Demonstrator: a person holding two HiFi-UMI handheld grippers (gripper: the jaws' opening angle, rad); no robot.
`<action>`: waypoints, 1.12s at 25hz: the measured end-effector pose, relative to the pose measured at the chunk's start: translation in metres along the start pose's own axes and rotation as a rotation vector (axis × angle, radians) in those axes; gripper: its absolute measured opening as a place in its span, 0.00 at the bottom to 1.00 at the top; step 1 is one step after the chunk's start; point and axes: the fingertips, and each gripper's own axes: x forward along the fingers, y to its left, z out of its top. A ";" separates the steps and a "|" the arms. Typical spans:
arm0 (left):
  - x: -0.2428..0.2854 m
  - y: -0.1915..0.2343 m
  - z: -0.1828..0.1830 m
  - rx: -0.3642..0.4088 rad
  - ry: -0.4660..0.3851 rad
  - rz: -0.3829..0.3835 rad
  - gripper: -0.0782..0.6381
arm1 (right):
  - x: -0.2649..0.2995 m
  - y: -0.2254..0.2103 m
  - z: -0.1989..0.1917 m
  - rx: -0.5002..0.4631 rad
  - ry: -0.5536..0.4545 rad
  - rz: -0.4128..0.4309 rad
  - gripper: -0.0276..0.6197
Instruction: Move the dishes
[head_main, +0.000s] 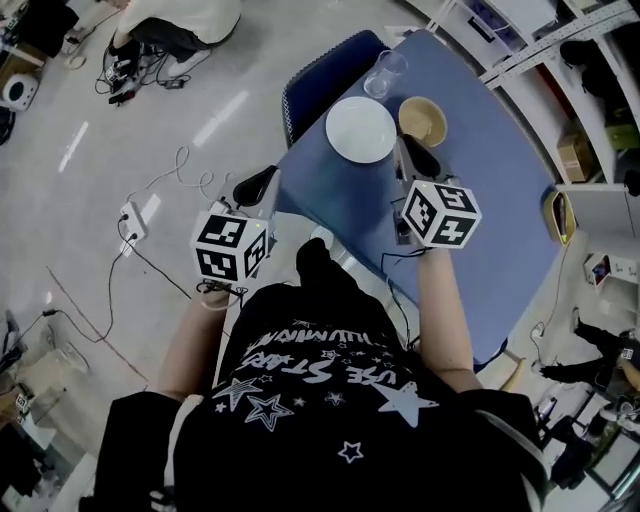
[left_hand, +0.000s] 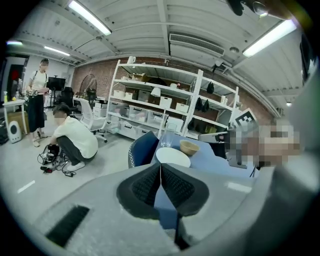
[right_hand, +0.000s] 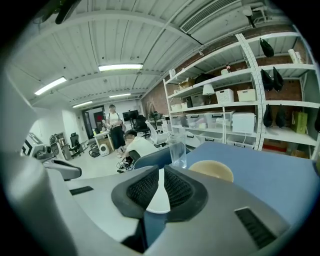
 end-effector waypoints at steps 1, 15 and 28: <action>-0.009 -0.001 -0.005 -0.002 -0.001 -0.001 0.14 | -0.005 0.008 -0.005 -0.001 0.002 0.001 0.09; -0.108 -0.037 -0.060 -0.008 -0.040 0.005 0.14 | -0.087 0.073 -0.054 0.001 -0.014 0.024 0.05; -0.168 -0.066 -0.091 -0.005 -0.067 0.019 0.14 | -0.146 0.120 -0.088 -0.046 0.004 0.075 0.05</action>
